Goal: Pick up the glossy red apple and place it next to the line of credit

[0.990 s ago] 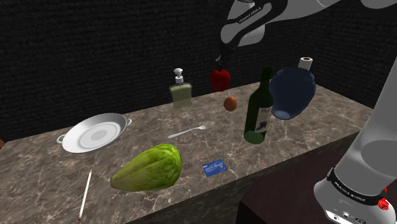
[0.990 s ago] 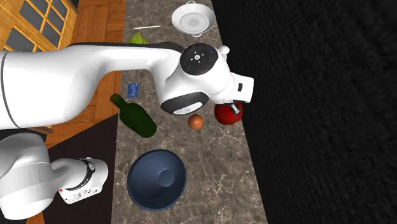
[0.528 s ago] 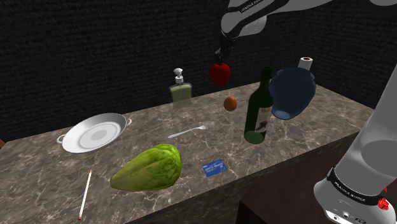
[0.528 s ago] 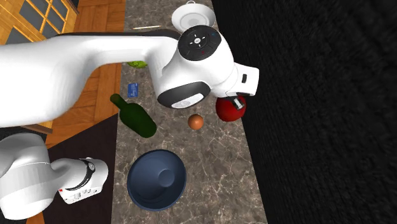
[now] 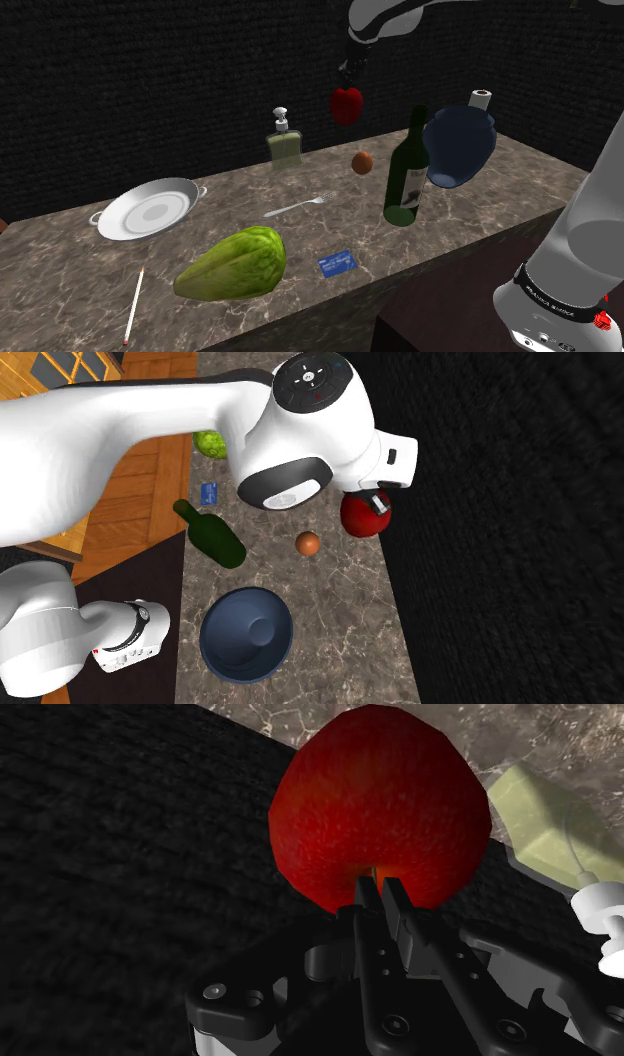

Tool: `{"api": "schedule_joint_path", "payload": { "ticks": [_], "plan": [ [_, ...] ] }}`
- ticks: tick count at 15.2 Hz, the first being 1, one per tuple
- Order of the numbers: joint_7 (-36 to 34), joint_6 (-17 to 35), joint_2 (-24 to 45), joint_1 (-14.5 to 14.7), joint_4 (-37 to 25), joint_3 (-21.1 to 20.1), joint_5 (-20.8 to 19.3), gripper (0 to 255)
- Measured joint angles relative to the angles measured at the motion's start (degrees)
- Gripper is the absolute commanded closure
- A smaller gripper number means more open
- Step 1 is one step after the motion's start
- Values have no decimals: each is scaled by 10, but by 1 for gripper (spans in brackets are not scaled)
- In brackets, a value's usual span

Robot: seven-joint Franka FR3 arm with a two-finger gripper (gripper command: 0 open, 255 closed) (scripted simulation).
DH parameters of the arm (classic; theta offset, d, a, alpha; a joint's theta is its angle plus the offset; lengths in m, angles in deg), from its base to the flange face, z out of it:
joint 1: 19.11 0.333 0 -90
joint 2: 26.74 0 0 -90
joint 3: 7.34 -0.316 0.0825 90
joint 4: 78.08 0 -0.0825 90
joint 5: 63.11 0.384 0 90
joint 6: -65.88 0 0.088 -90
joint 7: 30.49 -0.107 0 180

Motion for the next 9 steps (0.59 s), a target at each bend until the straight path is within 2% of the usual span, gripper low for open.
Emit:
{"api": "schedule_joint_path", "payload": {
  "ticks": [9],
  "plan": [
    [-4,-68,-5,0,-63,1,-4,255]
  ]
}}
